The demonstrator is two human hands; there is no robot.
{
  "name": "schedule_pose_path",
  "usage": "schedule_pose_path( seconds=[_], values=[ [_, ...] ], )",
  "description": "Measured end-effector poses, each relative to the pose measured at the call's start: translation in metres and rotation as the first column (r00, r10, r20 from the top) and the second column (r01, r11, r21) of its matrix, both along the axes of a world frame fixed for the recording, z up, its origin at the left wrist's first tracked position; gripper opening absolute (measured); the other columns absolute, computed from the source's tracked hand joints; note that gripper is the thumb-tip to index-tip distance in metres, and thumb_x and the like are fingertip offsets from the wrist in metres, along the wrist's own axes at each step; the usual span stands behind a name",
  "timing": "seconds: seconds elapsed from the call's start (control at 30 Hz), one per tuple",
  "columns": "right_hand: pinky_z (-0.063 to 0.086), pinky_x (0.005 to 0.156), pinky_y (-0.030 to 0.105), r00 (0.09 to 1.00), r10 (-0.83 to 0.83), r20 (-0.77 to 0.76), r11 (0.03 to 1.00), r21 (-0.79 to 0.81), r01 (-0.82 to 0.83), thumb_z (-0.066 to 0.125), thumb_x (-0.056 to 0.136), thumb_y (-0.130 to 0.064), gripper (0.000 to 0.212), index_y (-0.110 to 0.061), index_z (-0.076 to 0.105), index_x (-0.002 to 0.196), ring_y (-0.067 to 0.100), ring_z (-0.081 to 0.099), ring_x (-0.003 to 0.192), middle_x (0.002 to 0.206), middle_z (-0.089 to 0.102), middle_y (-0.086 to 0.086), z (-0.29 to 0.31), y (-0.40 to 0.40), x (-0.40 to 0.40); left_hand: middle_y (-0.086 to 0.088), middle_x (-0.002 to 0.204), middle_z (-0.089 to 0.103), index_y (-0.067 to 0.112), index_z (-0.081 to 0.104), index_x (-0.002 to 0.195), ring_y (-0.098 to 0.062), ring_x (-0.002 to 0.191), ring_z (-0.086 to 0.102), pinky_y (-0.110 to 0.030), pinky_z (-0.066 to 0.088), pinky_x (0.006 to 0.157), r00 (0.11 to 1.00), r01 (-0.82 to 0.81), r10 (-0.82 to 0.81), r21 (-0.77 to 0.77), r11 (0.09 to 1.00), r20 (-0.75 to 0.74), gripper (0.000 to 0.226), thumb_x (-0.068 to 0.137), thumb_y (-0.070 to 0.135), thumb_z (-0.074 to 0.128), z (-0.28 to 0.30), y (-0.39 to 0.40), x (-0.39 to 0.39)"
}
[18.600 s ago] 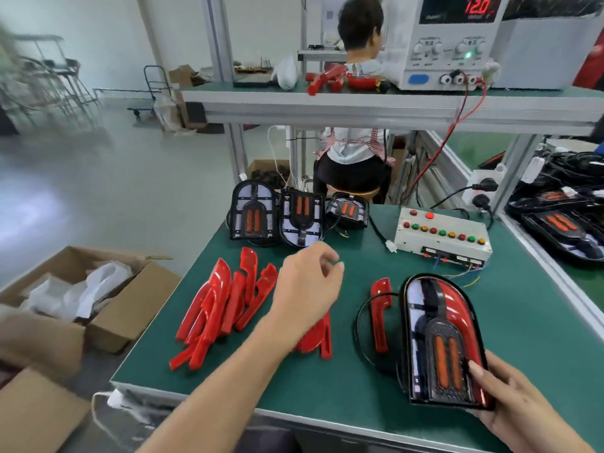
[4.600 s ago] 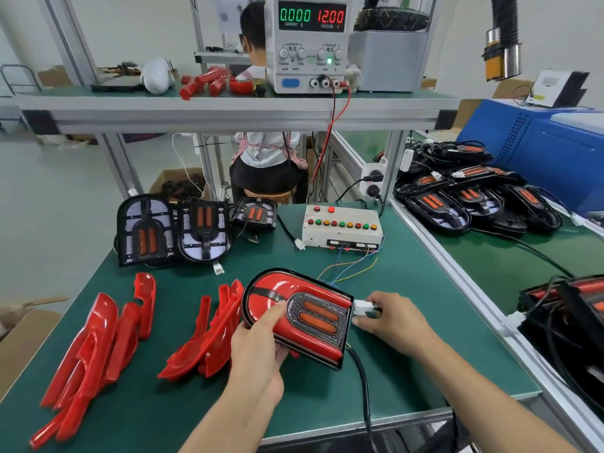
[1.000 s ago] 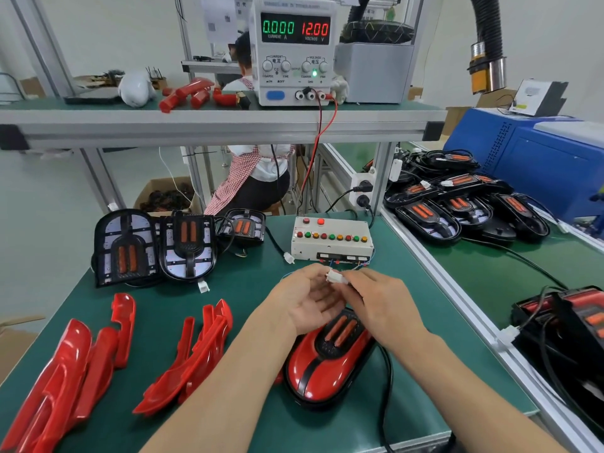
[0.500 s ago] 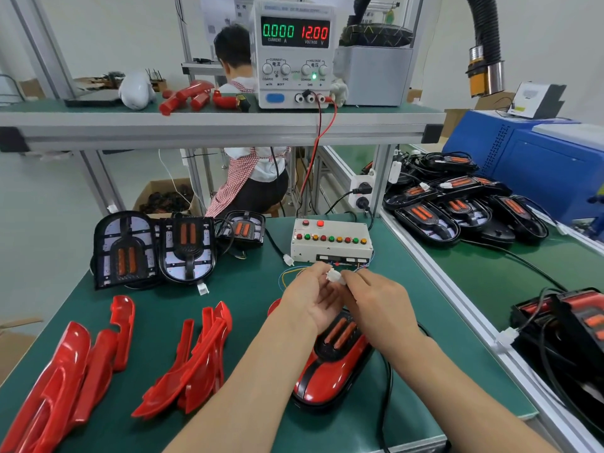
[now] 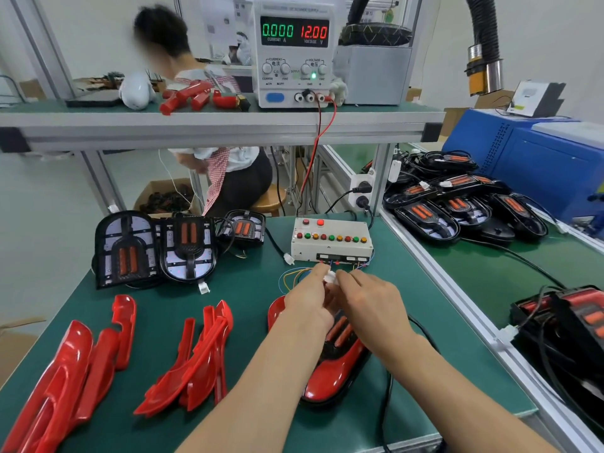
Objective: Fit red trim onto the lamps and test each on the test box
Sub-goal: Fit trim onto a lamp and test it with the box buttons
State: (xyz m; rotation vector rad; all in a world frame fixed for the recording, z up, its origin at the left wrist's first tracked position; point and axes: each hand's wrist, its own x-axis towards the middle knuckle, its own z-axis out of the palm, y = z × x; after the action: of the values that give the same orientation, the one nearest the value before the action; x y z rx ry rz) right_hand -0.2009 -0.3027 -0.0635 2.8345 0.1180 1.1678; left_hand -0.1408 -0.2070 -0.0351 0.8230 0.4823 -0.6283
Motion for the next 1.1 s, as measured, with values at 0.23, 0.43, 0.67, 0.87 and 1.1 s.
schedule_pose_path(
  seconds=[0.23, 0.43, 0.67, 0.87, 1.1],
  values=[
    [0.056, 0.086, 0.043, 0.990, -0.021, -0.139, 0.923, 0.377, 0.073, 0.076, 0.091, -0.031, 0.048, -0.006, 0.066, 0.131, 0.032, 0.065, 0.106, 0.119, 0.068, 0.010, 0.036, 0.013, -0.029, -0.009, 0.052, 0.060, 0.004, 0.057, 0.077, -0.017, 0.050, 0.055, -0.023, 0.050, 0.045, 0.999, 0.049, -0.050, -0.006, 0.999, -0.023, 0.024, 0.100, 0.013, 0.062, 0.012, -0.002, 0.008],
    [0.043, 0.066, 0.005, 0.894, 0.006, -0.449, 0.542, 0.752, 0.374, 0.067, 0.081, -0.065, 0.030, -0.037, 0.061, 0.074, -0.010, 0.059, 0.070, 0.071, 0.064, -0.033, 0.023, 0.050, -0.129, -0.025, 0.095, 0.066, -0.010, 0.059, 0.106, -0.032, 0.082, 0.066, -0.039, 0.057, 0.077, 0.972, 0.229, -0.230, 0.025, 0.973, 0.044, 0.028, 0.100, 0.017, 0.064, 0.010, 0.009, 0.008],
    [0.054, 0.079, 0.015, 0.747, 0.201, -0.634, 0.142, 0.773, 0.618, 0.072, 0.082, -0.060, 0.035, -0.028, 0.065, 0.095, -0.009, 0.068, 0.065, 0.066, 0.074, -0.018, -0.018, 0.084, -0.124, -0.031, 0.107, 0.064, -0.016, 0.056, 0.119, -0.041, 0.113, 0.064, -0.046, 0.053, 0.098, 0.969, 0.218, -0.227, 0.098, 0.971, 0.098, 0.023, 0.101, -0.002, 0.056, -0.004, 0.014, 0.011],
    [0.060, 0.083, 0.049, 0.835, 0.241, -0.496, -0.019, 0.857, 0.515, 0.077, 0.086, -0.031, 0.023, -0.014, 0.066, 0.098, 0.029, 0.076, 0.072, 0.076, 0.077, 0.009, -0.047, 0.080, -0.114, -0.034, 0.129, 0.057, -0.018, 0.050, 0.131, -0.046, 0.124, 0.058, -0.045, 0.048, 0.109, 0.953, 0.280, -0.294, 0.149, 0.948, 0.079, 0.039, 0.101, 0.006, 0.058, -0.002, 0.015, 0.017],
    [0.054, 0.060, 0.022, 0.879, 0.449, -0.159, -0.320, 0.890, 0.324, 0.073, 0.077, -0.007, 0.030, 0.009, 0.072, 0.102, 0.024, 0.071, 0.065, 0.085, 0.073, 0.032, -0.042, 0.039, -0.143, -0.039, 0.150, 0.036, -0.018, 0.034, 0.144, -0.052, 0.137, 0.043, -0.048, 0.041, 0.115, 0.961, 0.261, -0.266, 0.073, 0.962, 0.070, 0.059, 0.100, 0.011, 0.061, 0.004, 0.018, 0.028]
  ],
)
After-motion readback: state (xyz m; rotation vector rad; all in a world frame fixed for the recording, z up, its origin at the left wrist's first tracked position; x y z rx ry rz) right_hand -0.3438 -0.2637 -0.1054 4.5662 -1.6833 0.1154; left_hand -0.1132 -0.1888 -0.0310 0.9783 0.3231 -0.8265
